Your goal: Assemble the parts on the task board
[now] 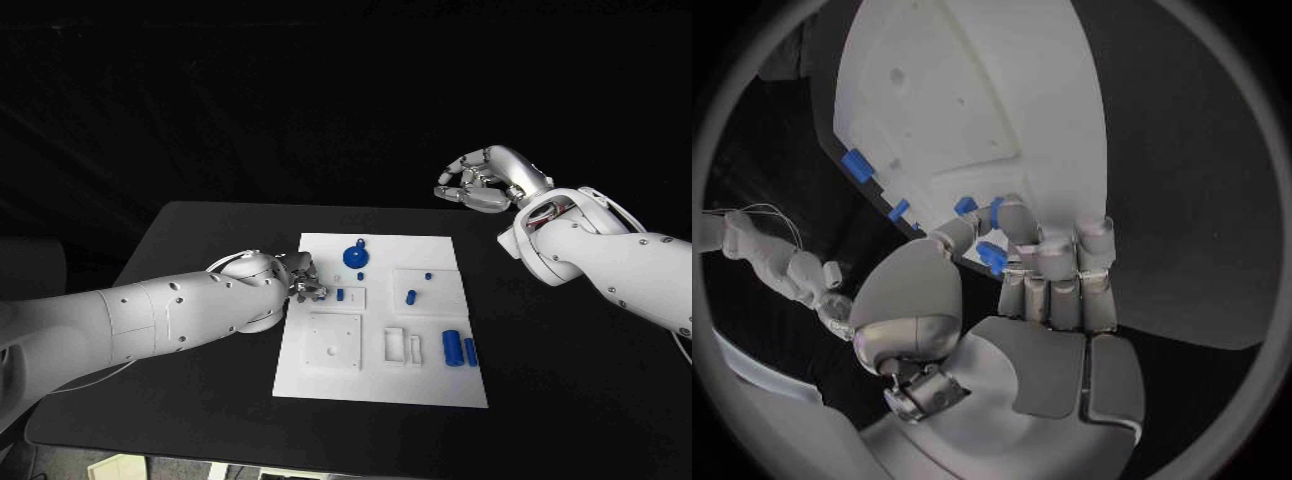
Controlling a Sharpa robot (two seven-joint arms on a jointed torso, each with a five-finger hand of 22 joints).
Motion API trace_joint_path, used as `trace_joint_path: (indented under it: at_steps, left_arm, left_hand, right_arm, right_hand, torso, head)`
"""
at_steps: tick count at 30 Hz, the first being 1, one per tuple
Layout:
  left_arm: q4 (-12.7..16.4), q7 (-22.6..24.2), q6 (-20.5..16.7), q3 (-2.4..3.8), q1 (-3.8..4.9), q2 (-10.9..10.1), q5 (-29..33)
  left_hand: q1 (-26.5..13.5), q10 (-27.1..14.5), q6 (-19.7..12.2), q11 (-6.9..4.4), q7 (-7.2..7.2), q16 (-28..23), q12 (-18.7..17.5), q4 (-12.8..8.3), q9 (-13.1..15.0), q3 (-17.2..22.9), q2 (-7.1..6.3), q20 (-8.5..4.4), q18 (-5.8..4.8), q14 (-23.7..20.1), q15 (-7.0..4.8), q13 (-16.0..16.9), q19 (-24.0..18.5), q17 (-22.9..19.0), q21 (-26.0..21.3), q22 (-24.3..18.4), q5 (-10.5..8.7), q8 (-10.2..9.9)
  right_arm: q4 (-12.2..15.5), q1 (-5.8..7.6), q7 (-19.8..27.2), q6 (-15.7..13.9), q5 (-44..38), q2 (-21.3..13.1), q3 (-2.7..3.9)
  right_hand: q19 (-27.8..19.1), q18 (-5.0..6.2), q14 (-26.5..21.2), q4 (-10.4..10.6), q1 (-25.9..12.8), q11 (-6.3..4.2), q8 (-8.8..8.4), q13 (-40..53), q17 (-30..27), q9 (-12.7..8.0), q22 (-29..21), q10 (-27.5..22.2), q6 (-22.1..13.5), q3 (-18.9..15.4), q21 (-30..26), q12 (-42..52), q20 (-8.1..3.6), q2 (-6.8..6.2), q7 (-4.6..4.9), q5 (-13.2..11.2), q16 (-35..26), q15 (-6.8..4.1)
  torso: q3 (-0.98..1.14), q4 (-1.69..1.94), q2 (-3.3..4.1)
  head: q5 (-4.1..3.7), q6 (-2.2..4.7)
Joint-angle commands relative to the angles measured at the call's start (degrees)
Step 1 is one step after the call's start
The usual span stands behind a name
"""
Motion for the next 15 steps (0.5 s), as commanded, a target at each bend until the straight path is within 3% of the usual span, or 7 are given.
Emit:
trace_joint_path:
  at_steps: [1,7,9,12,14,15]
  left_arm:
    - [-0.12,0.03,1.65,-0.29,-0.46,0.16,0.41]
    - [-0.29,0.01,1.47,-0.29,-0.46,0.25,0.41]
    - [-0.36,0.01,1.48,-0.29,-0.46,0.26,0.41]
    - [-0.48,-0.05,1.41,-0.29,-0.46,0.3,0.41]
    - [-0.54,-0.03,1.45,-0.29,-0.46,0.3,0.42]
    - [-0.58,-0.04,1.43,-0.29,-0.46,0.31,0.5]
  left_hand:
    - [-0.08,0.13,0.14,-0.13,0.34,-0.38,-0.32,0.01,-0.07,0.62,-0.55,-6.07,0.41,1.71,-2.06,0.11,0.47,0.06,-0.34,0.12,-0.37,-0.08]
    - [-0.3,0.11,0.08,-0.13,0.33,-0.48,-0.39,1.3,-0.22,0.61,-1.06,-6.08,0.47,1.74,-2.07,0.2,0.49,0.15,-0.4,0.17,-2.76,0.02]
    - [-0.38,0.1,0.01,-0.13,0.3,-0.55,-0.42,2.1,-0.29,0.66,-1.49,-6.09,0.52,1.74,-2.08,0.25,0.49,0.19,-0.45,0.19,-4.95,0.07]
    - [-0.55,0.08,-0.05,-0.13,0.32,-0.6,-0.46,2.91,-0.35,0.69,-1.98,-6.08,0.53,1.74,-2.08,0.29,0.5,0.24,-0.49,0.22,-6.11,0.12]
    - [-1.11,0.08,-0.1,-0.14,0.33,-0.65,-0.5,4.19,-0.41,0.66,-2.56,-6.07,0.55,1.74,-2.08,0.33,0.51,0.28,-0.55,0.22,-8.58,0.19]
    - [-1.53,0.06,-0.12,-0.13,0.33,-0.67,-0.52,4.76,-0.43,0.58,-2.59,-6.05,0.54,1.74,-2.08,0.35,0.49,0.31,-0.57,0.24,-8.69,0.22]
  right_arm:
    - [0.03,0.01,0.45,0.55,-0.04,0.03,0.03]
    - [-0.01,0.01,0.46,0.55,-0.03,0.04,0.03]
    - [-0.02,0.01,0.45,0.54,-0.02,0.03,0.03]
    - [-0.02,0.01,0.46,0.55,-0.01,0.04,0.03]
    - [-0.04,0.01,0.46,0.58,-0.01,0.06,0.03]
    - [-0.04,0.01,0.45,0.62,0.0,0.06,0.03]
  right_hand:
    - [0.1,4.92,0.18,0.4,0.18,-0.1,-0.21,-0.06,0.05,0.06,0.31,-0.5,0.07,-0.05,-0.26,-0.36,-0.47,0.12,0.45,0.31,-0.35,-0.17]
    - [0.11,4.92,0.18,0.48,0.12,-0.09,-0.22,-0.07,0.06,0.06,0.32,-0.5,0.07,-0.07,-0.27,-0.36,-0.47,0.13,0.45,0.42,-0.36,-0.17]
    - [0.11,4.92,0.18,0.5,0.1,-0.09,-0.23,-0.07,0.06,0.06,0.32,-0.5,0.07,-0.08,-0.28,-0.36,-0.47,0.14,0.45,0.44,-0.36,-0.17]
    - [0.11,4.92,0.18,0.53,0.08,-0.09,-0.23,-0.07,0.07,0.07,0.32,-0.5,0.08,-0.09,-0.28,-0.36,-0.47,0.14,0.45,0.47,-0.36,-0.17]
    - [0.12,4.92,0.18,0.57,0.05,-0.09,-0.24,-0.07,0.07,0.07,0.32,-0.5,0.08,-0.1,-0.28,-0.36,-0.47,0.14,0.45,0.5,-0.36,-0.17]
    - [0.12,4.92,0.18,0.6,0.02,-0.09,-0.24,-0.07,0.07,0.07,0.32,-0.5,0.08,-0.11,-0.29,-0.37,-0.47,0.15,0.45,0.52,-0.37,-0.17]
  torso:
    - [-0.01,0.01,0.0]
    - [-0.02,0.03,0.0]
    - [-0.02,0.03,0.01]
    - [-0.01,0.02,0.02]
    - [0.01,0.0,0.0]
    - [0.01,0.0,0.0]
  head:
    - [-0.04,0.03]
    - [-0.11,0.04]
    - [-0.12,0.04]
    - [-0.12,0.02]
    - [-0.12,0.03]
    - [-0.12,0.03]
